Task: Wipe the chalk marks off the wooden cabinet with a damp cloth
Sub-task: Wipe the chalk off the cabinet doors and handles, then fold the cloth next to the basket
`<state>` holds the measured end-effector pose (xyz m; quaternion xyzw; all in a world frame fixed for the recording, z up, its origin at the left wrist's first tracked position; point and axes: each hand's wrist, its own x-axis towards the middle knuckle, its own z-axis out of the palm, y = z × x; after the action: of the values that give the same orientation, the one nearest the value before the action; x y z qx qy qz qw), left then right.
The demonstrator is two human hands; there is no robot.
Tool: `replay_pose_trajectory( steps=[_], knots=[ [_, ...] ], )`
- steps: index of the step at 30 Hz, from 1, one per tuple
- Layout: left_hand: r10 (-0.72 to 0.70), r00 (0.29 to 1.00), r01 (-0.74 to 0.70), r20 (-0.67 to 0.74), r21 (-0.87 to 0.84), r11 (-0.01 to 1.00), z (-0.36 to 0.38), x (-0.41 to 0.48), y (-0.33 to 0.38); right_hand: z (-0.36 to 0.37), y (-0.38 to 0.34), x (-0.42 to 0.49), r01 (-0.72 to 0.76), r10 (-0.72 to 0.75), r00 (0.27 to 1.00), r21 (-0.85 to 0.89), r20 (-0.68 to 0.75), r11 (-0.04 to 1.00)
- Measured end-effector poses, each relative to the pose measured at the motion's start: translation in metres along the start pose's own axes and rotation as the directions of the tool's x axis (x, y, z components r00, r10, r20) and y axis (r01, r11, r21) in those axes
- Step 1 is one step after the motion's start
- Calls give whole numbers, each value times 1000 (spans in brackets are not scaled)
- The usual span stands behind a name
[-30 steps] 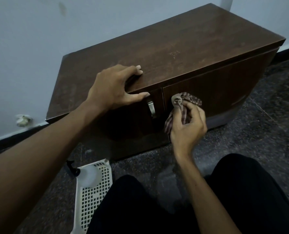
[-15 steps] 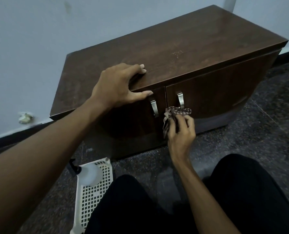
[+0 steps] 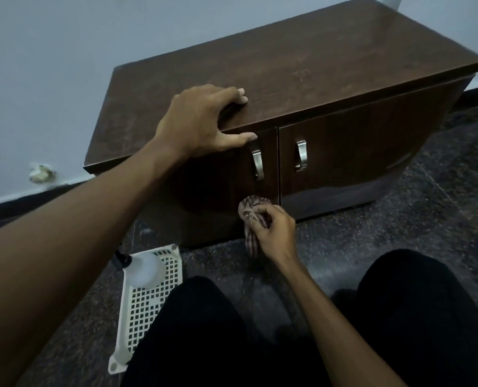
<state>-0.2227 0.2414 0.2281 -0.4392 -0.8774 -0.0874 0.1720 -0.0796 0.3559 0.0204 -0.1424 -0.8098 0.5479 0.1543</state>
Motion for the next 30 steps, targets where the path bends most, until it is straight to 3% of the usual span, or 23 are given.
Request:
replay_pose_trajectory(
  steps=[3, 6, 11, 13, 15, 17, 18, 19, 20, 21, 22, 23, 24, 25, 28, 30],
  knots=[
    [-9, 1000, 9, 4, 32, 999, -2, 0, 1, -15, -23, -11, -158, 126, 979, 210, 160, 965],
    [-29, 1000, 29, 10, 68, 997, -5, -1, 5, -34, -59, -17, -364, 170, 888, 430, 426, 826],
    [-40, 999, 42, -13, 219, 975, -9, -6, 12, -41, -86, -15, -495, 194, 765, 368, 614, 787],
    [-78, 991, 104, -109, 256, 961, -7, -15, 21, -40, -84, -20, -602, 232, 712, 407, 662, 686],
    [-152, 914, 206, -375, 109, 973, 0, -47, 40, -38, -77, -24, -714, 276, 662, 474, 697, 515],
    [-377, 723, 358, -579, -153, 921, 15, -105, 66, -34, -75, -30, -775, 288, 620, 512, 729, 371],
    [-575, 607, 465, -549, -342, 817, 25, -141, 79, -30, -74, -32, -793, 277, 603, 524, 748, 312],
    [-779, 491, 557, -389, -547, 625, 39, -176, 87, -27, -76, -35, -807, 253, 587, 532, 769, 257],
    [-908, 403, 606, -117, -709, 361, 52, -207, 93, -23, -79, -37, -821, 223, 569, 527, 792, 222],
    [-917, 347, 608, 198, -792, 59, 62, -234, 97, -18, -82, -39, -833, 198, 548, 509, 813, 217],
    [-820, 325, 572, 471, -789, -226, 72, -255, 98, -12, -83, -40, -839, 182, 534, 491, 826, 233],
    [-686, 340, 510, 643, -739, -440, 76, -269, 99, -6, -86, -40, -843, 180, 521, 468, 835, 267],
    [-595, 361, 463, 718, -692, -553, 79, -279, 101, -1, -90, -40, -843, 186, 507, 440, 842, 309],
    [-555, 384, 426, 738, -675, -602, 79, -284, 102, 5, -91, -40, -840, 175, 491, 411, 853, 353],
    [-596, 356, 403, 719, -694, -597, 73, -287, 99, 17, -93, -39, -768, 122, 443, 305, 888, 564],
    [-625, 329, 386, 708, -705, -595, 71, -292, 94, 26, -88, -38, -604, 163, 461, 174, 872, 778]
  ],
)
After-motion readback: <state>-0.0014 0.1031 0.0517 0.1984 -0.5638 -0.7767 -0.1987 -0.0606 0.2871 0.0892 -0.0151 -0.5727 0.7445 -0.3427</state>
